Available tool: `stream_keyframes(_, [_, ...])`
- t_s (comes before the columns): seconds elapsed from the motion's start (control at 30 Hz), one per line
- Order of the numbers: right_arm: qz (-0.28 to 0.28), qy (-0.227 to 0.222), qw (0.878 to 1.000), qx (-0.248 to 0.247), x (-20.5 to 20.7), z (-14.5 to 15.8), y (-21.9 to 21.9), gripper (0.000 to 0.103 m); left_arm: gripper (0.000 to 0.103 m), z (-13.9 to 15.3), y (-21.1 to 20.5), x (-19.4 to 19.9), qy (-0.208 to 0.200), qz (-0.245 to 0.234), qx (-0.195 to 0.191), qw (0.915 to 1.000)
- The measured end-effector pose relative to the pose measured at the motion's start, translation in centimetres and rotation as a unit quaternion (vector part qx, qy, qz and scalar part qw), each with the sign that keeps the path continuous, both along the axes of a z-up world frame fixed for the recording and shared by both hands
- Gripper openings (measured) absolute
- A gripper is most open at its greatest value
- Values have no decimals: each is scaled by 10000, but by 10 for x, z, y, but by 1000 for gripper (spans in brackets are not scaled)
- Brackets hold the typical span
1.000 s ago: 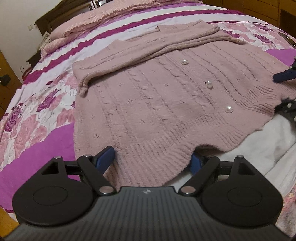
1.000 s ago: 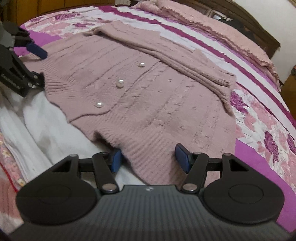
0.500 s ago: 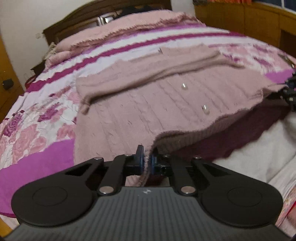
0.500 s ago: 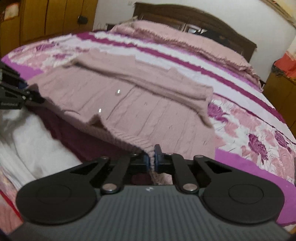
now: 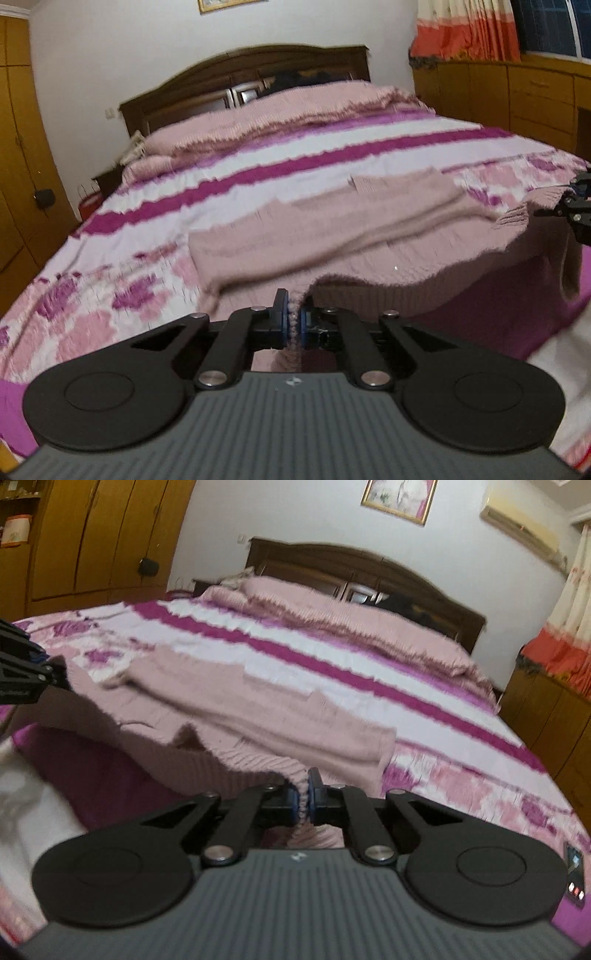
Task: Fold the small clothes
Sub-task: 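Lift the hem with both tools and fold it over the cardigan body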
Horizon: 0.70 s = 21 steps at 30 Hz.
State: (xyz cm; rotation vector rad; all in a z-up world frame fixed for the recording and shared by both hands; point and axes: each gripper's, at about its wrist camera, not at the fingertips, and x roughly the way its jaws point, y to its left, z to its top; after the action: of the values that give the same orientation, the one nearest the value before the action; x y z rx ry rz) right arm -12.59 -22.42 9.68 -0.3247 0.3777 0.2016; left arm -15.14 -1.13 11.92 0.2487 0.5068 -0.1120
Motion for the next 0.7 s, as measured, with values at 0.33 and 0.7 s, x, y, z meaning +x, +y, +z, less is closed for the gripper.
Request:
stream_keyframes(0.33, [-223, -498, 9984, -130, 46, 28, 9, 8, 6, 40, -8, 56, -480, 88, 47, 9988])
stream_keyframes(0.7, [-258, -829, 9952, -456, 132, 47, 19, 7, 6, 67, -6, 154, -651, 301, 70, 9974])
